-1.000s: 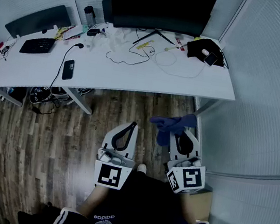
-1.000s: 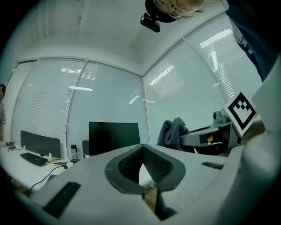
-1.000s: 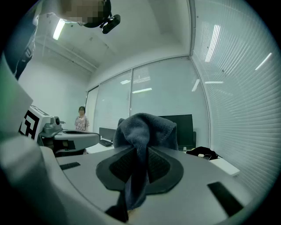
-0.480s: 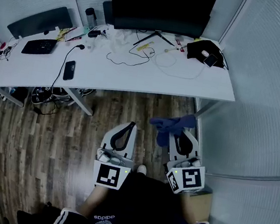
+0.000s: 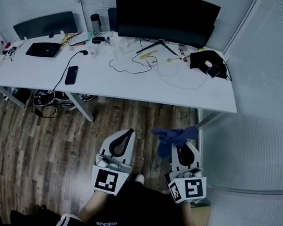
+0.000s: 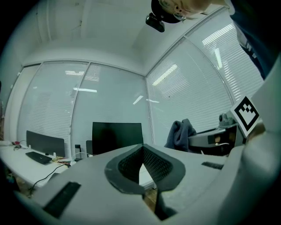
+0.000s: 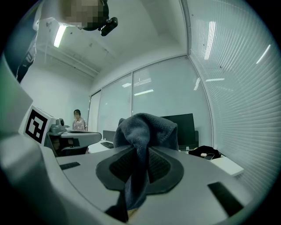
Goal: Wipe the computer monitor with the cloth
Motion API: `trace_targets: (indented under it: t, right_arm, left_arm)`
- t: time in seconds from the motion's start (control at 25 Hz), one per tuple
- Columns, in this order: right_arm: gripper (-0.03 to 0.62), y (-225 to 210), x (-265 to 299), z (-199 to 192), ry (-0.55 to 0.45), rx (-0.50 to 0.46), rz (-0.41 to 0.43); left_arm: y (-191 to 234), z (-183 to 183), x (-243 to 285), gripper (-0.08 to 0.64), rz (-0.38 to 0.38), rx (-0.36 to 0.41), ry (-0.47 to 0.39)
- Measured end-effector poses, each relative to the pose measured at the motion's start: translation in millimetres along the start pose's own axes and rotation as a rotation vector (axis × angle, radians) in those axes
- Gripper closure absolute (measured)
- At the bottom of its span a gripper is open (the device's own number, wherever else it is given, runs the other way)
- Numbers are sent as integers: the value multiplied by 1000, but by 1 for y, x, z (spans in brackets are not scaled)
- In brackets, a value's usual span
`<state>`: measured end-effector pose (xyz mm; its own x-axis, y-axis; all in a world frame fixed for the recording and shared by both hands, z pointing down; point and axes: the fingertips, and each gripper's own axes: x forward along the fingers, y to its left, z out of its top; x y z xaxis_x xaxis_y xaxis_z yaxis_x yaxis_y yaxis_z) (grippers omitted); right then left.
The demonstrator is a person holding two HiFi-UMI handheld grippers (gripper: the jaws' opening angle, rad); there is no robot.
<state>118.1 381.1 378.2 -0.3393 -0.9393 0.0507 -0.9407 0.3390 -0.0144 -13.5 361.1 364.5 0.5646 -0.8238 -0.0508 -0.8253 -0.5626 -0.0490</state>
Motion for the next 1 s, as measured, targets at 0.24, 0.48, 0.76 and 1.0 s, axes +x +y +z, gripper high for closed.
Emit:
trace_targets:
  t: [0.24, 0.48, 0.76, 1.0]
  right_arm:
    - [543, -13, 13, -11, 28, 17, 14]
    - [543, -29, 61, -12, 35, 35, -2]
    - [543, -48, 150, 8, -4, 25, -39]
    - [543, -45, 215, 15, -16, 31, -60]
  left_arm:
    - [5, -7, 17, 555, 16, -4, 15]
    - [36, -13, 60, 555, 9, -7, 21]
    - [102, -3, 130, 555, -18, 14, -8]
    - [159, -2, 168, 555, -33, 12, -21]
